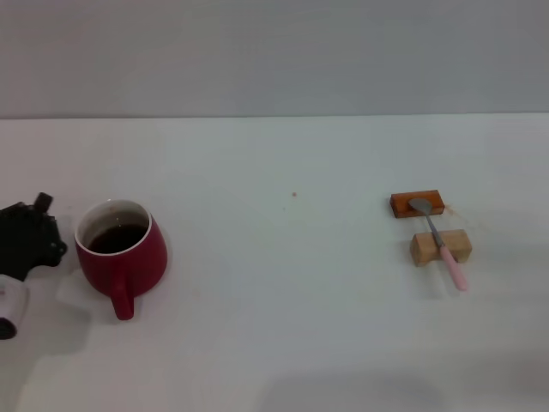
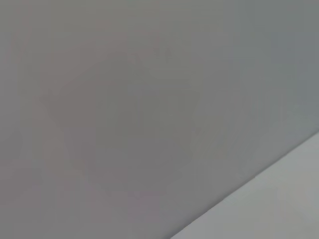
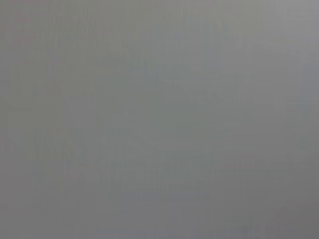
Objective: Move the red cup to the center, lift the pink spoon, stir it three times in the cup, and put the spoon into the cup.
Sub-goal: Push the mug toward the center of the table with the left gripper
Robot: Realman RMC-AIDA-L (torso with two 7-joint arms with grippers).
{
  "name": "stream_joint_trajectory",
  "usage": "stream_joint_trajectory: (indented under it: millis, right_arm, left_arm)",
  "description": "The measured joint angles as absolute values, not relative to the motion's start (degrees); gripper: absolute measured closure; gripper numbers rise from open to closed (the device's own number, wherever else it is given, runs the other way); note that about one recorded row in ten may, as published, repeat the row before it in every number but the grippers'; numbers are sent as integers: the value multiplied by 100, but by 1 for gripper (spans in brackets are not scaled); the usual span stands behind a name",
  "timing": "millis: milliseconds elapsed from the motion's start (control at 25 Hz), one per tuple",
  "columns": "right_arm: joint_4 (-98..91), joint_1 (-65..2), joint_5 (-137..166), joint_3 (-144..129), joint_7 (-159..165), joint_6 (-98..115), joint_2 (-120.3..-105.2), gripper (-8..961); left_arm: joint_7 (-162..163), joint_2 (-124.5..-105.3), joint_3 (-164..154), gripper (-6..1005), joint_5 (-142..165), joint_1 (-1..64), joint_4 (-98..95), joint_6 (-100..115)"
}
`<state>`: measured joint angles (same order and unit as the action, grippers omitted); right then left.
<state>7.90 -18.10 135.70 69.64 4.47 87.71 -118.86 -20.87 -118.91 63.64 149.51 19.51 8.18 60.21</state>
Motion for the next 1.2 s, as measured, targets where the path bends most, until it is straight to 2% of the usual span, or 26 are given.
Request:
stream_joint_trajectory:
  millis: [1200]
  right_arm:
    - [781,-1760,13570,6945,439,8781,-11886,287]
  left_arm:
    - [-2543,-11907,4448,980,14926,2057,1727,5826]
